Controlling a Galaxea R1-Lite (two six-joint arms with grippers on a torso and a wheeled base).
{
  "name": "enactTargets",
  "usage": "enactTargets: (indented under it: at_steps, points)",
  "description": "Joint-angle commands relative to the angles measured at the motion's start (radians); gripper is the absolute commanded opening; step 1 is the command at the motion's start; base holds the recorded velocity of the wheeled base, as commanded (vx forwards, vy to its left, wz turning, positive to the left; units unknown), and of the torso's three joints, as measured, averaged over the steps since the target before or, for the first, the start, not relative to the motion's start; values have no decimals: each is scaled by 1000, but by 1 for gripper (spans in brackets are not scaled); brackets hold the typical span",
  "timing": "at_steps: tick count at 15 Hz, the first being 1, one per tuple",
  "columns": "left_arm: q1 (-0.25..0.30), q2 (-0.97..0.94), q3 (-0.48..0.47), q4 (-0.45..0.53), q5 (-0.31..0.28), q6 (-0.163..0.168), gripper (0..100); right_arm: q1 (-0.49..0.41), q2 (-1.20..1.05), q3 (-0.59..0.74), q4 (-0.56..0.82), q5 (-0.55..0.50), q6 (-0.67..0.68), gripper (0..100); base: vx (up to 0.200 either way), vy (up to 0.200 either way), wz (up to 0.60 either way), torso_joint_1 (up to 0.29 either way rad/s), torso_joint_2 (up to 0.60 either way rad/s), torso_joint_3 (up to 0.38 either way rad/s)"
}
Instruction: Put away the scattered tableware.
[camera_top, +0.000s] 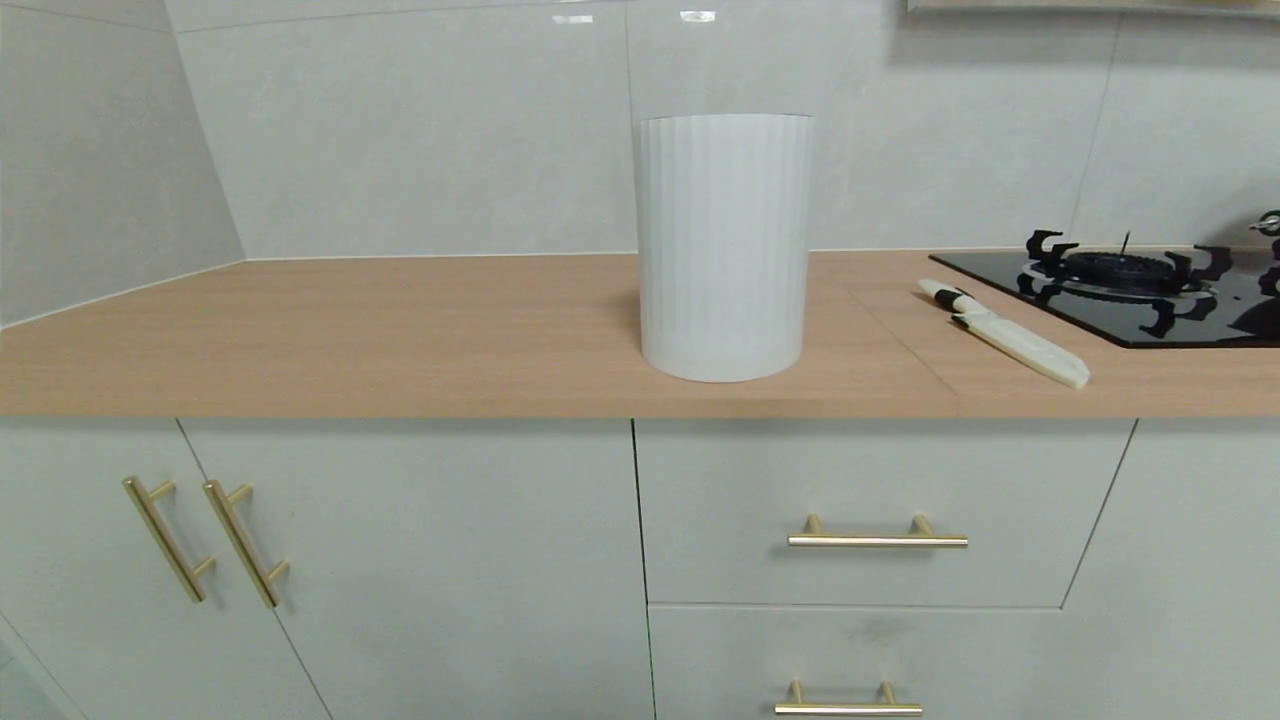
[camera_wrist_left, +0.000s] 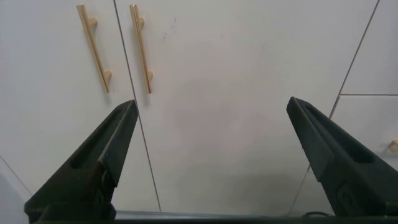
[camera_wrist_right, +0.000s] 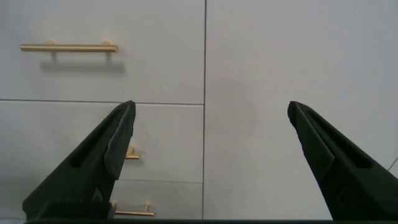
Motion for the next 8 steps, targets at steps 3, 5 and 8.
enactTargets:
  at_steps: [3,5,8]
  points:
    - [1,0,0,0,1,0,100,0,2,0,0,0,0,100,0,0,0,0,0,0]
    - [1,0,0,0,1,0,100,0,2,0,0,0,-1,100,0,0,0,41,-178,-122]
    - [1,0,0,0,1,0,100,0,2,0,0,0,-1,100,0,0,0,69,-271,-276]
